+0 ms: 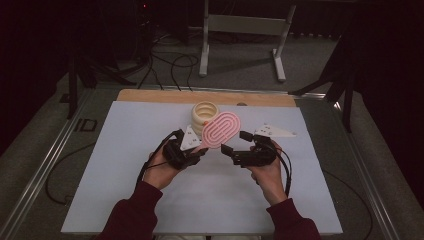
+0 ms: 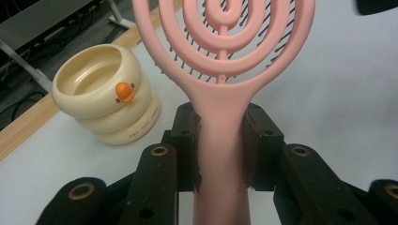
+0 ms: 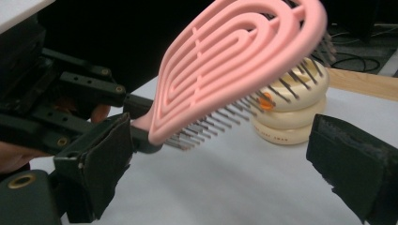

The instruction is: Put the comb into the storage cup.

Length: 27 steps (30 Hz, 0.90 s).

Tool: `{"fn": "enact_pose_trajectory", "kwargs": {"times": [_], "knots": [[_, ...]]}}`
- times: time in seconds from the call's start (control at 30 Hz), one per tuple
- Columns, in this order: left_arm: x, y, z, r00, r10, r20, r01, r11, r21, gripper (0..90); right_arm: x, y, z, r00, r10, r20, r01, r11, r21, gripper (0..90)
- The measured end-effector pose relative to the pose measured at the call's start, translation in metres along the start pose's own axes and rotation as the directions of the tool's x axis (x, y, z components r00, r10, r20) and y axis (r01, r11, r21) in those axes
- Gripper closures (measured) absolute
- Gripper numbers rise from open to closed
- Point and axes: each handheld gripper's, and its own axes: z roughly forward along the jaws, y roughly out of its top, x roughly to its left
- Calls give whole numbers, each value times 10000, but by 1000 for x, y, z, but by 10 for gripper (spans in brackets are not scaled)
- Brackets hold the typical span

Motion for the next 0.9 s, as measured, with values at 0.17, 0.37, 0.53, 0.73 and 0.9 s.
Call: {"fn": "enact_pose_trajectory", "kwargs": {"times": [0.17, 0.37, 0.53, 0.73, 0.9], "knots": [[-3, 1, -1, 10000, 74, 46, -74, 9999, -76, 699, -1, 4, 9, 10000, 88, 0, -88, 10000, 24, 74], [-6, 2, -2, 9999, 114, 73, -113, 9998, -154, 699, -1, 9, 16, 9993, 366, -114, -364, 9992, 178, 99], [-10, 3, -2, 9997, 191, 122, -188, 9995, -242, 699, -1, 12, 19, 9969, 634, -460, -627, 9979, 164, 190], [-12, 3, -2, 9997, 215, 147, -209, 9991, -356, 699, -3, 14, 19, 9903, 1123, -817, -1116, 9937, 137, 359], [-12, 4, -1, 9996, 216, 155, -210, 9992, -352, 699, -6, 13, 19, 9813, 1470, -1245, -1450, 9891, 249, 464]]}}
